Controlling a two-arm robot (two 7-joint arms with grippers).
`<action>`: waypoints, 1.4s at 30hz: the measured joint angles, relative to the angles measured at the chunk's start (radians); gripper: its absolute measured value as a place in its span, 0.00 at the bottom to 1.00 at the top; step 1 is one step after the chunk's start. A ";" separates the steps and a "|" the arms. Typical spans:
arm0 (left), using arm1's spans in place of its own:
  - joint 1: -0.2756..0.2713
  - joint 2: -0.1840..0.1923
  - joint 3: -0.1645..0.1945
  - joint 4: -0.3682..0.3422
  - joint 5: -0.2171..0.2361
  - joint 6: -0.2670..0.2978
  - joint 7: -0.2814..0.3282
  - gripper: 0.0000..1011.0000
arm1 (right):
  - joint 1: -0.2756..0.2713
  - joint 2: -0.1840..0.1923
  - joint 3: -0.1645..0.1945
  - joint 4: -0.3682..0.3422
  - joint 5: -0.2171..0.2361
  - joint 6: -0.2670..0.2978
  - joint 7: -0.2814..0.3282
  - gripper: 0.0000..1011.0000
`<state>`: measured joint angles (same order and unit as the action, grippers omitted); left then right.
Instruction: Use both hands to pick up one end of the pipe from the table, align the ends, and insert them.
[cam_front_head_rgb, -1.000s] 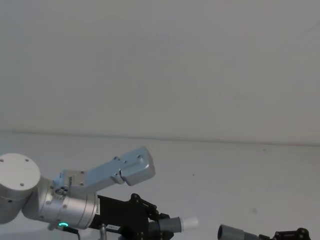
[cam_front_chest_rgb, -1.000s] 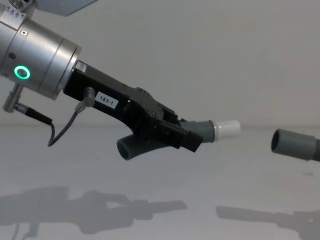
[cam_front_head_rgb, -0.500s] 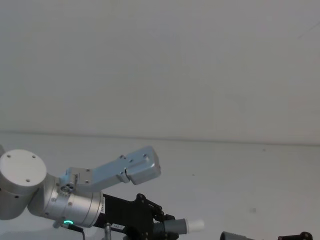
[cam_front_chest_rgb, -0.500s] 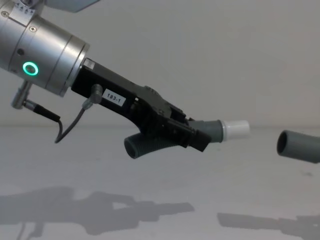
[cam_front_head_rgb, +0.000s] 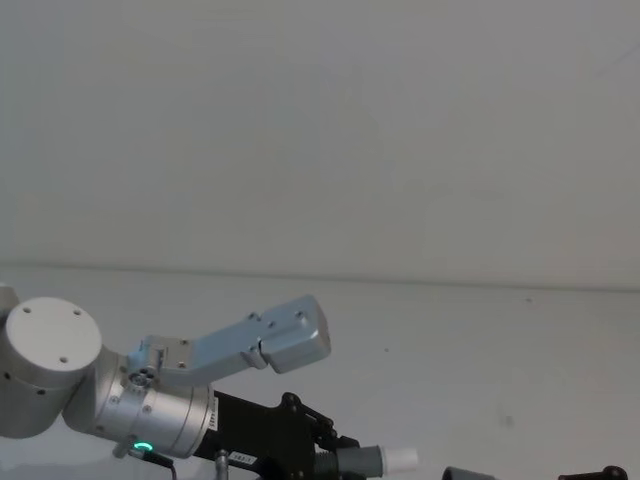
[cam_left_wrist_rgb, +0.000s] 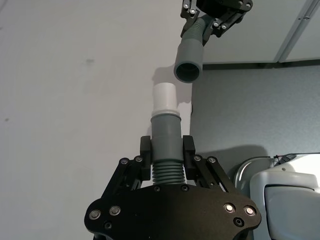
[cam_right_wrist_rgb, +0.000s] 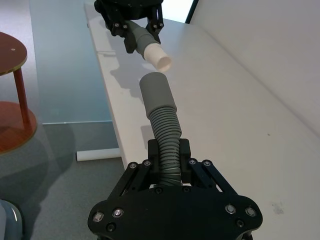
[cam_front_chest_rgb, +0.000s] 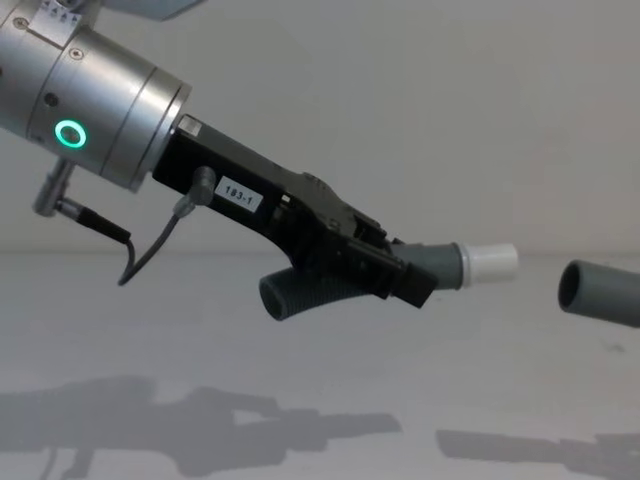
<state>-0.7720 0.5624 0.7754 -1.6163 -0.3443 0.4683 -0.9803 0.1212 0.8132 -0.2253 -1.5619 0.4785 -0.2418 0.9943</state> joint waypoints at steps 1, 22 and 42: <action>-0.001 0.000 0.001 0.000 -0.001 0.000 -0.001 0.32 | 0.000 0.000 0.000 0.000 0.000 0.000 0.000 0.20; -0.035 -0.015 0.037 0.022 -0.011 0.006 -0.019 0.32 | 0.000 0.003 0.000 0.001 0.004 -0.005 0.006 0.20; -0.070 -0.037 0.071 0.053 -0.017 0.002 -0.030 0.32 | 0.000 0.003 0.000 0.001 0.005 -0.005 0.007 0.20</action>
<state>-0.8418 0.5250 0.8464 -1.5637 -0.3613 0.4698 -1.0106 0.1209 0.8161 -0.2252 -1.5611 0.4836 -0.2466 1.0016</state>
